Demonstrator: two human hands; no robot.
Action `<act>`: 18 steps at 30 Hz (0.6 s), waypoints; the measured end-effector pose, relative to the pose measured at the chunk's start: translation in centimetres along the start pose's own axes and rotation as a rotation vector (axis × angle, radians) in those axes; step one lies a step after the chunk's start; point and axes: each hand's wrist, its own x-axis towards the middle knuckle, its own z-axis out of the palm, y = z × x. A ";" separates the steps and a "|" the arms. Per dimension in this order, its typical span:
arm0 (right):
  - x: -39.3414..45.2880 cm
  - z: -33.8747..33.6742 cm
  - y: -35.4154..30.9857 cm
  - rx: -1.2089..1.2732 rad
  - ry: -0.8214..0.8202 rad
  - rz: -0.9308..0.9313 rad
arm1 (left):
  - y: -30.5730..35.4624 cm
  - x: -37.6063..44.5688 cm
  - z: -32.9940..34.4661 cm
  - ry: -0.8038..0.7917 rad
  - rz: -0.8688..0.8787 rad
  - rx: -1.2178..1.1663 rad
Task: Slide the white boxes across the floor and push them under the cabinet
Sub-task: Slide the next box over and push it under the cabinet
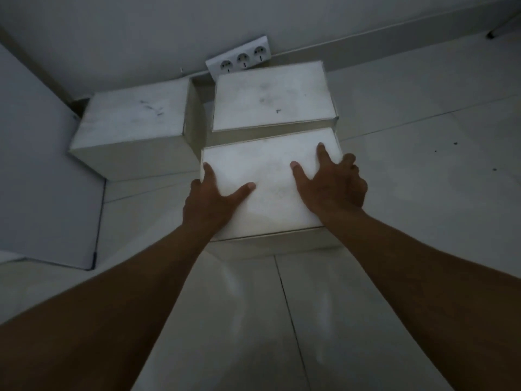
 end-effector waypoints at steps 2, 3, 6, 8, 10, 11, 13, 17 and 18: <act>-1.5 -0.2 -0.4 -0.013 0.020 0.007 | -1.3 -0.7 -0.6 -0.007 0.026 -0.007; -2.4 -0.5 -1.0 -0.015 0.018 -0.001 | -2.1 -1.4 -1.0 -0.004 0.027 -0.008; -4.8 -1.8 -2.8 0.010 0.036 -0.002 | -3.9 -2.6 -3.0 0.008 0.047 -0.030; -6.8 -2.3 -4.1 0.007 0.047 0.014 | -5.2 -3.3 -4.9 0.010 0.071 -0.044; -8.4 -3.1 -5.5 0.019 0.031 0.029 | -6.3 -3.8 -6.5 0.006 0.092 -0.056; -9.8 -3.5 -6.5 0.019 0.030 0.035 | -7.3 -4.3 -7.8 0.007 0.101 -0.056; -12.7 -4.4 -8.8 0.011 0.045 0.037 | -9.6 -5.5 -10.3 0.005 0.125 -0.058; -16.5 -5.6 -12.2 -0.013 0.057 0.050 | -13.1 -7.1 -13.6 -0.010 0.142 -0.084; -17.8 -5.9 -13.4 -0.021 0.069 0.048 | -14.4 -7.6 -14.7 -0.013 0.147 -0.092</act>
